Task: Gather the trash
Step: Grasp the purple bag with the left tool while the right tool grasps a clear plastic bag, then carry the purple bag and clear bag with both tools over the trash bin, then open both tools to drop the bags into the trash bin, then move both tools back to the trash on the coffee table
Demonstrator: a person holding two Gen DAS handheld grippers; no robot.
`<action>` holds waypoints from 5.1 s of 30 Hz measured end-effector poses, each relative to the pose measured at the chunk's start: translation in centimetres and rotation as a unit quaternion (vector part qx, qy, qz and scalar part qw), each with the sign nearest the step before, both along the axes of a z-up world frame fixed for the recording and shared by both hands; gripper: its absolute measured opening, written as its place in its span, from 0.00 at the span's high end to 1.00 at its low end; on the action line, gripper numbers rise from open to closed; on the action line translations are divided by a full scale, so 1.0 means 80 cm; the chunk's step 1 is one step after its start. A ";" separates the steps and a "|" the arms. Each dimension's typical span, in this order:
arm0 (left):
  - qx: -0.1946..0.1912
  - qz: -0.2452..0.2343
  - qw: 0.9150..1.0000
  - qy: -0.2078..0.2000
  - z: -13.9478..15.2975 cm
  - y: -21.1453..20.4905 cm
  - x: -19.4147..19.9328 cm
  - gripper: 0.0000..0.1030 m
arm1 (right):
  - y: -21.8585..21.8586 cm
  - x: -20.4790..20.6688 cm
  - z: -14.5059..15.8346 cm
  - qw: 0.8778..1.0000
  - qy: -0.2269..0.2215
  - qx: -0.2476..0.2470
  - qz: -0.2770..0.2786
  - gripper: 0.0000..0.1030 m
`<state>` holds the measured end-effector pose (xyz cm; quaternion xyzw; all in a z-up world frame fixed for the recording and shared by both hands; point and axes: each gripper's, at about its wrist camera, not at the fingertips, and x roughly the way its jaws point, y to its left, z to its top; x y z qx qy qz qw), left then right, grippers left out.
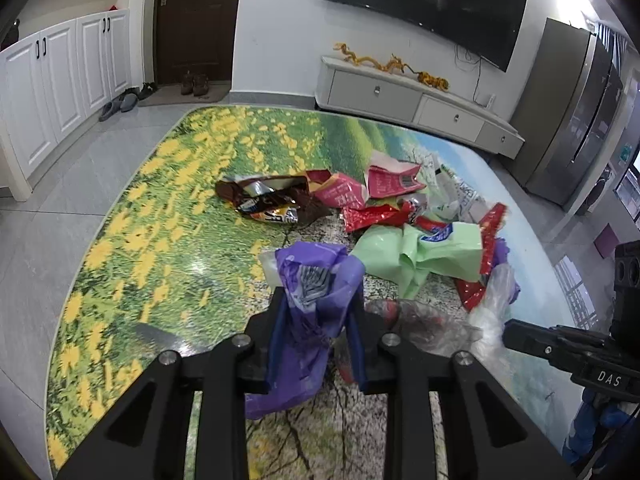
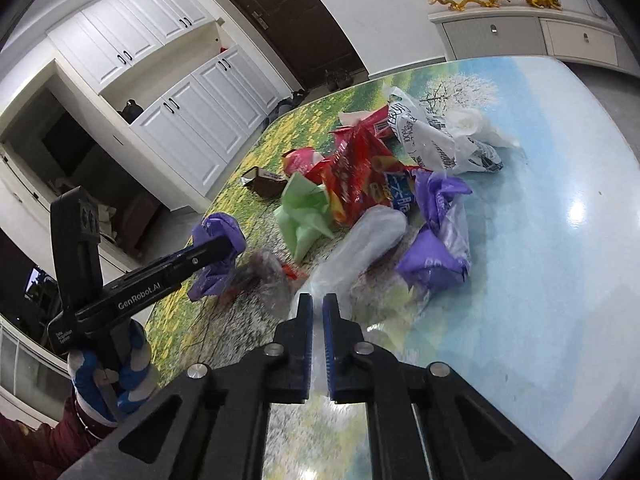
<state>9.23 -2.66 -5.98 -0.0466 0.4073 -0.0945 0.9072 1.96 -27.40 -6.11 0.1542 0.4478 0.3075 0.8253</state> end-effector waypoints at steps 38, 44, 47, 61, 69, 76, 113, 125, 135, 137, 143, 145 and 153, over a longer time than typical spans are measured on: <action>-0.019 0.019 0.999 -0.025 0.033 0.032 -0.072 0.75 | 0.027 -0.025 0.003 0.995 -0.008 -0.089 0.032 0.72; -0.019 0.001 0.999 -0.032 0.046 0.014 -0.082 0.75 | 0.005 -0.042 0.027 0.998 -0.025 -0.061 0.025 0.73; -0.017 -0.015 0.999 -0.038 0.057 -0.001 -0.086 0.75 | -0.013 -0.050 0.046 0.998 -0.038 -0.049 0.012 0.73; -0.022 -0.181 0.982 -0.044 0.100 -0.190 -0.081 0.75 | -0.212 -0.102 0.111 0.982 -0.100 -0.069 -0.146 0.73; -0.025 -0.283 0.959 -0.008 0.078 -0.362 -0.065 0.75 | -0.352 -0.124 0.076 0.961 -0.055 -0.108 -0.250 0.73; -0.040 -0.323 0.944 0.048 0.035 -0.480 -0.038 0.74 | -0.426 -0.121 0.021 0.946 0.010 -0.135 -0.293 0.72; -0.031 -0.249 0.964 -0.092 0.141 -0.305 -0.063 0.45 | -0.381 -0.138 0.171 0.938 -0.101 -0.101 -0.317 0.45; -0.007 -0.149 0.982 -0.115 0.147 -0.100 -0.030 0.45 | -0.268 -0.132 0.260 0.946 -0.180 -0.107 -0.248 0.44; 0.005 -0.143 0.989 -0.037 0.052 -0.037 0.009 0.45 | -0.183 -0.054 0.193 0.972 -0.119 -0.103 -0.174 0.44; 0.009 -0.146 0.989 -0.020 0.031 -0.038 0.014 0.45 | -0.166 -0.038 0.172 0.977 -0.103 -0.107 -0.156 0.44; 0.010 -0.165 0.986 0.012 -0.011 -0.043 0.031 0.45 | -0.121 0.003 0.115 0.986 -0.053 -0.112 -0.111 0.44; 0.009 -0.175 0.984 0.016 -0.016 -0.047 0.033 0.46 | -0.109 0.013 0.099 0.988 -0.040 -0.112 -0.100 0.44; 0.005 -0.212 0.977 0.030 -0.028 -0.059 0.035 0.54 | -0.072 0.042 0.058 0.991 -0.011 -0.111 -0.068 0.45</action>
